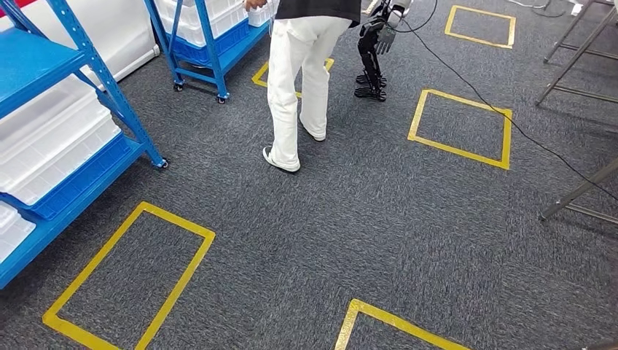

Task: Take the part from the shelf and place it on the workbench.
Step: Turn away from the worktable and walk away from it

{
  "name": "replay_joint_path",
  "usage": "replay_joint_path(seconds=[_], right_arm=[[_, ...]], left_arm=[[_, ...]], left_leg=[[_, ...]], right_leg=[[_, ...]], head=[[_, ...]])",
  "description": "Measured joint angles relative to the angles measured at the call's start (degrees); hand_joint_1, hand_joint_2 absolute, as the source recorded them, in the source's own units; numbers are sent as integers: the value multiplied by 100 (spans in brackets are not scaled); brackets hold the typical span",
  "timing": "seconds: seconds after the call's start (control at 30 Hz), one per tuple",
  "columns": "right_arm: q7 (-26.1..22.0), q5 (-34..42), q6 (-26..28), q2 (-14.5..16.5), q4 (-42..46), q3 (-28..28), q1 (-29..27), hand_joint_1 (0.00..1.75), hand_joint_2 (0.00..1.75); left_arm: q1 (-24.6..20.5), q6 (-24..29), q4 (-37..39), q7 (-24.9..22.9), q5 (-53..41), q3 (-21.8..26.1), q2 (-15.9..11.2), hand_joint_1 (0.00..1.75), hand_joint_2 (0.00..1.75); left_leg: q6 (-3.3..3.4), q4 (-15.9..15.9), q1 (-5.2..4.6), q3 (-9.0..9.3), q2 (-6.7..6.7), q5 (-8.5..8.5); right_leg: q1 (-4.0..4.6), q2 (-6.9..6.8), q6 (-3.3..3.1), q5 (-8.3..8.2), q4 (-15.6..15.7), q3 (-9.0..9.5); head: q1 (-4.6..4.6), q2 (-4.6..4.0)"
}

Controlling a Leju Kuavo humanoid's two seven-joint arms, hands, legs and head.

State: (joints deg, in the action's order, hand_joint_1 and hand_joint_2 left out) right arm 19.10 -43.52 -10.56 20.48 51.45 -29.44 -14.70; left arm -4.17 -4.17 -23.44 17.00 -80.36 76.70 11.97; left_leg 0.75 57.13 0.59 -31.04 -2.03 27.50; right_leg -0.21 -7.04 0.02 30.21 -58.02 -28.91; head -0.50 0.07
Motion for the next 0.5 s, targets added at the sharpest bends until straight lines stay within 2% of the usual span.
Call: replay_joint_path(seconds=[0.03,0.1,0.13,0.17,0.2,0.23,0.27,0.33,0.37,0.4,0.47,0.5], right_arm=[[0,0,-11,0,-1,0,2,0,0],[0,0,-31,-1,-1,0,-7,0,0],[0,0,-38,-1,-2,-1,-11,0,0],[1,-1,-44,-2,-2,-1,-13,0,0],[1,-2,-46,-2,-2,-2,-15,0,0],[2,-3,-46,-2,-2,-2,-16,0,0],[2,-5,-46,-2,-2,-2,-16,0,0],[2,-7,-46,-4,-2,-4,-23,0,0],[2,-7,-46,-5,-2,-5,-24,0,0],[2,-7,-46,-6,-2,-6,-17,0,0],[5,-7,-48,-6,-2,-4,4,0,0],[8,-7,-50,-3,-2,-2,11,0,0]], left_arm=[[2,-3,-13,-8,1,0,3,0,0],[-13,-8,-34,-19,2,-1,11,0,0],[-22,-10,-42,-22,2,-2,12,0,0],[-27,-14,-48,-23,2,-2,14,0,0],[-25,-17,-54,-26,2,-2,15,0,0],[-20,-22,-61,-27,2,-2,17,0,0],[-16,-26,-64,-29,2,-2,23,0,0],[-21,-31,-69,-31,2,-4,44,0,0],[-28,-31,-70,-31,2,-8,55,0,0],[-29,-31,-73,-31,2,-11,62,0,0],[-12,-31,-77,-33,2,-16,66,0,0],[0,-31,-80,-34,4,-16,66,0,0]], left_leg=[[41,-20,11,9,58,-19],[100,-36,16,6,171,-48],[118,-34,9,-5,238,-55],[124,-32,1,-10,311,-59],[126,-29,-6,-8,390,-59],[126,-25,-9,0,474,-59],[123,-20,-11,9,558,-58],[106,-1,-15,6,715,-52],[82,8,-16,-9,783,-53],[50,14,-12,-29,845,-56],[-37,2,0,-65,969,-73],[-68,23,3,-84,953,-58]], right_leg=[[-19,129,28,101,-126,-45],[-49,485,63,461,-733,-322],[-53,593,69,642,-1129,-520],[-54,645,71,741,-1449,-689],[-54,667,68,726,-1601,-781],[-53,686,55,587,-1517,-767],[-53,731,35,365,-1236,-660],[-56,996,-20,-48,-458,-355],[-54,1103,-39,-146,-197,-255],[-45,1169,-54,-172,-63,-206],[-36,1074,-86,-173,-15,-188],[-42,1005,-112,-189,23,-168]], head=[[0,0],[-1,0],[1,0],[1,0],[0,0],[1,0],[0,0],[1,0],[1,0],[1,0],[1,0],[1,0]])
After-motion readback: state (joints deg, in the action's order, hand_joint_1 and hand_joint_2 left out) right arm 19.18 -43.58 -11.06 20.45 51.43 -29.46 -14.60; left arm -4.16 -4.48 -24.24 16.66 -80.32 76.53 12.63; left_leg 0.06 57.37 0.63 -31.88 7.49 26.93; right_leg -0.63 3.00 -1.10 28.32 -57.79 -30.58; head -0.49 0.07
